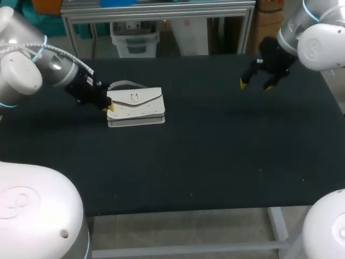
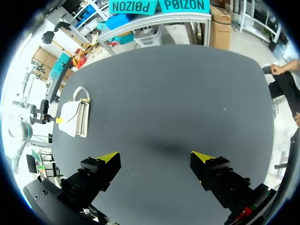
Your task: Pick up the bag, open it, inspect its contents, close it, and place it on the opposite side
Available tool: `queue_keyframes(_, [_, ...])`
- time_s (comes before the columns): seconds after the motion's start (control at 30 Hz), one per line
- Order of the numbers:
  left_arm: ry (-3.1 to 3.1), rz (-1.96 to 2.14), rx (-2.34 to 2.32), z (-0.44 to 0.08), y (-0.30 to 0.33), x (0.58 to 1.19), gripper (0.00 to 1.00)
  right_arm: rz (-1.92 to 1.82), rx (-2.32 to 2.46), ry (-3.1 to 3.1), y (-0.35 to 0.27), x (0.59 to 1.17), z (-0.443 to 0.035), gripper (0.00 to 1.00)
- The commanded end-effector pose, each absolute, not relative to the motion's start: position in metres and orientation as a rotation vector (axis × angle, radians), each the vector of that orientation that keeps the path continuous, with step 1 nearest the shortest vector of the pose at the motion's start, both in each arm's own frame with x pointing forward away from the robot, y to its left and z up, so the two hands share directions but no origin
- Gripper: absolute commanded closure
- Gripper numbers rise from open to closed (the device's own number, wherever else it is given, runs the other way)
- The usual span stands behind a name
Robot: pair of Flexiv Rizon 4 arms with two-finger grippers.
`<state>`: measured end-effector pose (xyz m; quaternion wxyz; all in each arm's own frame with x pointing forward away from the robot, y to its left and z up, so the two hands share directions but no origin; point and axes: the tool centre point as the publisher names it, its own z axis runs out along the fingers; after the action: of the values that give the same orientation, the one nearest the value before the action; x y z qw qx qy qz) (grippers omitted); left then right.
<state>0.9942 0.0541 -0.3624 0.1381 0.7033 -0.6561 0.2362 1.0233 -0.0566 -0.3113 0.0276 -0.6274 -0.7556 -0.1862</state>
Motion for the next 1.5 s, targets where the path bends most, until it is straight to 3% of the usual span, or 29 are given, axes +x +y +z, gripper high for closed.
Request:
queue_keyframes(0.03, [-1.928,0.593,2.113,-0.358,0.07,1.011,1.0,-0.569,-1.975,-2.352,-0.074,1.03,-0.309,0.0])
queue_keyframes(0.7, [-1.919,0.38,2.351,-0.374,0.188,1.099,1.0,-0.508,-2.105,-2.465,-0.131,1.069,-0.303,0.0])
queue_keyframes(1.5, [-1.913,0.251,2.473,-0.363,0.275,1.134,1.0,-0.234,-2.259,-2.268,-0.194,1.098,-0.286,0.0])
